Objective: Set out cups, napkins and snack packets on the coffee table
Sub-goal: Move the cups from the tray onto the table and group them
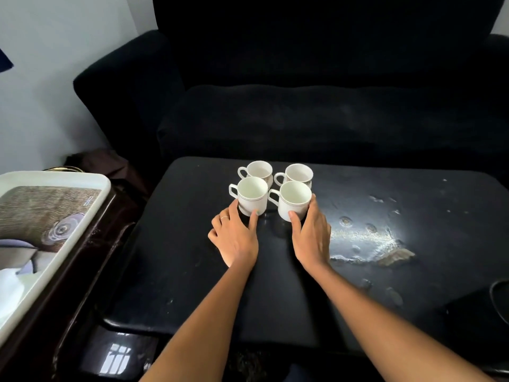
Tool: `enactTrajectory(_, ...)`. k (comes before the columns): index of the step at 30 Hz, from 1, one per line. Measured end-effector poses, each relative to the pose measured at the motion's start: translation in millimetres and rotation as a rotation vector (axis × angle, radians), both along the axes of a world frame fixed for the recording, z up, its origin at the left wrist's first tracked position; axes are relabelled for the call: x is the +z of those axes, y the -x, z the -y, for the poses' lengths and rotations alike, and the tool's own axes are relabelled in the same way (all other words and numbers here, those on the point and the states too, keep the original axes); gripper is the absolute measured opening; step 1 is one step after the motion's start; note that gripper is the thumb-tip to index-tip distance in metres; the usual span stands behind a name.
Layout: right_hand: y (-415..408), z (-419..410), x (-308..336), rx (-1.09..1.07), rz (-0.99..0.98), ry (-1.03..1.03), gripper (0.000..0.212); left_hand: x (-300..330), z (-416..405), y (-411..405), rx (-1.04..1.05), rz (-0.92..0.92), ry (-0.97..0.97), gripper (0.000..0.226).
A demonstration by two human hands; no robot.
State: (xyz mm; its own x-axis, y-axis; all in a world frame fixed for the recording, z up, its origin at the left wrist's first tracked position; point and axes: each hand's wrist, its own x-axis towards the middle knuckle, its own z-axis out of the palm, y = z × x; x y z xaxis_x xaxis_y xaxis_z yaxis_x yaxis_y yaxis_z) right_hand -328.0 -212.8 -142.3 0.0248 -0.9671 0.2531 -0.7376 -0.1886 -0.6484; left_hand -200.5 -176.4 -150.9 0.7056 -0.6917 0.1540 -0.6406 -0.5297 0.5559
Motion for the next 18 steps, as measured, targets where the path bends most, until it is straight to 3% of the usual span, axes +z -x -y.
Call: enactTrajectory(18,-2.9,3.7,-7.7,-0.018,-0.049,-0.001,0.067,-4.4,2.1,1.2,0.006,0.019,0.024,0.055)
